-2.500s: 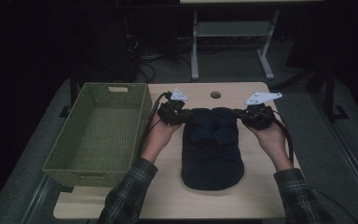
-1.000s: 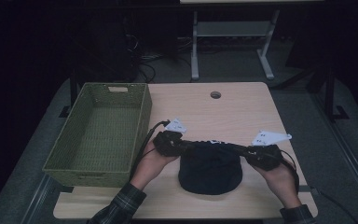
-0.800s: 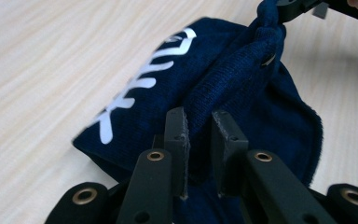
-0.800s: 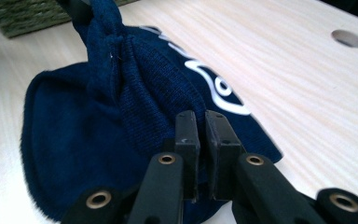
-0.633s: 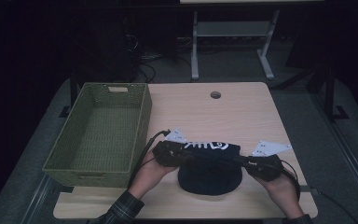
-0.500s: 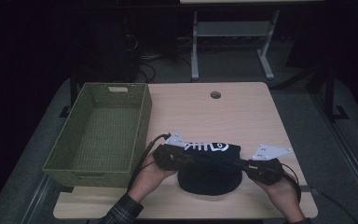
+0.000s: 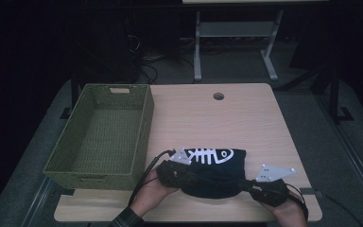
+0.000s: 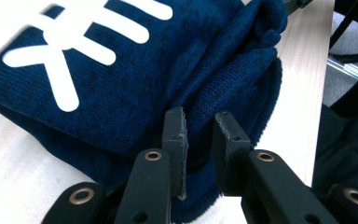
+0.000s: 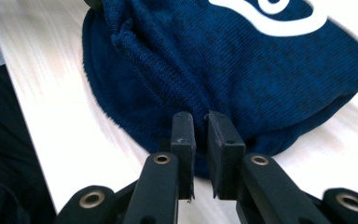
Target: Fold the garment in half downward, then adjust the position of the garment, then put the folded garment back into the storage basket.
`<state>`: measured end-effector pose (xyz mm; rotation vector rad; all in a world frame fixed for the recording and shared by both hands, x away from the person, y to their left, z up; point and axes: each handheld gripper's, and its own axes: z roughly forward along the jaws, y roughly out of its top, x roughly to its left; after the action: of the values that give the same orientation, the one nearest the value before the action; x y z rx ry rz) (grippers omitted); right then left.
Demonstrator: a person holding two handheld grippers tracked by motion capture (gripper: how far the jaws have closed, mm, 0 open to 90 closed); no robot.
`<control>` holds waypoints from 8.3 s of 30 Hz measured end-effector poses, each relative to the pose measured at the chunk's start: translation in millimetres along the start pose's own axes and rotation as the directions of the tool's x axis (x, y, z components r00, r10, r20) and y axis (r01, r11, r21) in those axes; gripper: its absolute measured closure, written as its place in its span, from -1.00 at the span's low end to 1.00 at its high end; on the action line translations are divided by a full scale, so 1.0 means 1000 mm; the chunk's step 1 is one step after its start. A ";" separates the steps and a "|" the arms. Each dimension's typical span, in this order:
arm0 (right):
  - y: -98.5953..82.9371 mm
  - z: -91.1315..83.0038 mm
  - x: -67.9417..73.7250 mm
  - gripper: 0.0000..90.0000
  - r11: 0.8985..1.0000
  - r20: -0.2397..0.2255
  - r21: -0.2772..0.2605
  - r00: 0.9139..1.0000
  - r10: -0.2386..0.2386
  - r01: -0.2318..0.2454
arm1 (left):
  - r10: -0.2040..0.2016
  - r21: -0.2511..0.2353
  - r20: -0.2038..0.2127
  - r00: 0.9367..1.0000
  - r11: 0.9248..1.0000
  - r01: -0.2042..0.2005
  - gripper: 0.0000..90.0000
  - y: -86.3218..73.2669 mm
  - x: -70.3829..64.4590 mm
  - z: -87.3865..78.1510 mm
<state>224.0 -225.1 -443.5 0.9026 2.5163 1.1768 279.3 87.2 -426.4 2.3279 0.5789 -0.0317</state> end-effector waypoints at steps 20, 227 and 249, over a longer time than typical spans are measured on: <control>-0.014 -0.012 0.002 0.68 0.999 0.008 0.037 1.000 0.003 -0.004 | -0.009 -0.047 -0.003 1.000 0.999 0.008 0.37 -0.004 -0.008 -0.028; -0.040 0.007 -0.080 -0.80 0.975 0.278 0.005 0.937 0.211 -0.221 | -0.100 0.061 0.068 0.993 0.993 0.096 0.67 0.106 0.068 -0.138; -0.040 0.007 -0.080 -0.80 0.975 0.278 0.005 0.937 0.210 -0.220 | -0.220 -0.021 0.016 0.975 0.975 0.220 0.67 0.081 0.087 -0.221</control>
<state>272.4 -288.9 -483.1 1.2832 2.2653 0.9836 360.0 216.7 -226.7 2.2295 0.8235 -0.1435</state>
